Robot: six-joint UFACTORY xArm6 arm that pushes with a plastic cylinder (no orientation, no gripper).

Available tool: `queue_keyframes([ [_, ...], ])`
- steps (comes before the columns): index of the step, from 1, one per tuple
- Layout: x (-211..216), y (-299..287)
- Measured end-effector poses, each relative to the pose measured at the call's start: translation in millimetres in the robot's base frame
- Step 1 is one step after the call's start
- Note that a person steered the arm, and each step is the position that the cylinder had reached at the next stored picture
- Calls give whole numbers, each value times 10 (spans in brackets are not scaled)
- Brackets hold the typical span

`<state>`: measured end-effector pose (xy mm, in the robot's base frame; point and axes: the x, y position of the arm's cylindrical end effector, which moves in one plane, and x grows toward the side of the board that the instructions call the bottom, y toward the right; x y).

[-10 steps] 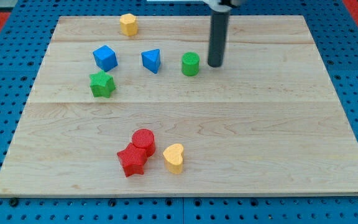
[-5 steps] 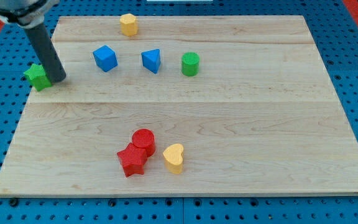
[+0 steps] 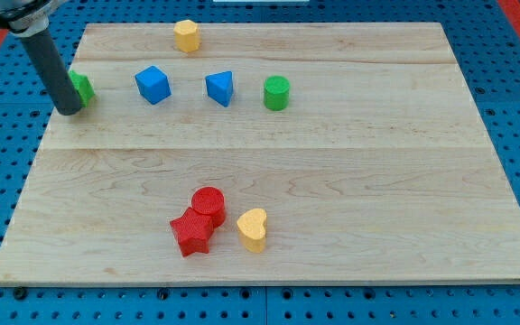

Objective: Push the green star to the left of the blue cube

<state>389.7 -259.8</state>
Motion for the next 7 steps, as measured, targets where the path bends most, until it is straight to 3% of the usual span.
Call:
queue_keyframes([
  [1,129,-434],
  [2,-77,-445],
  [5,-330,199],
  [6,-110,240],
  [7,240,1145],
])
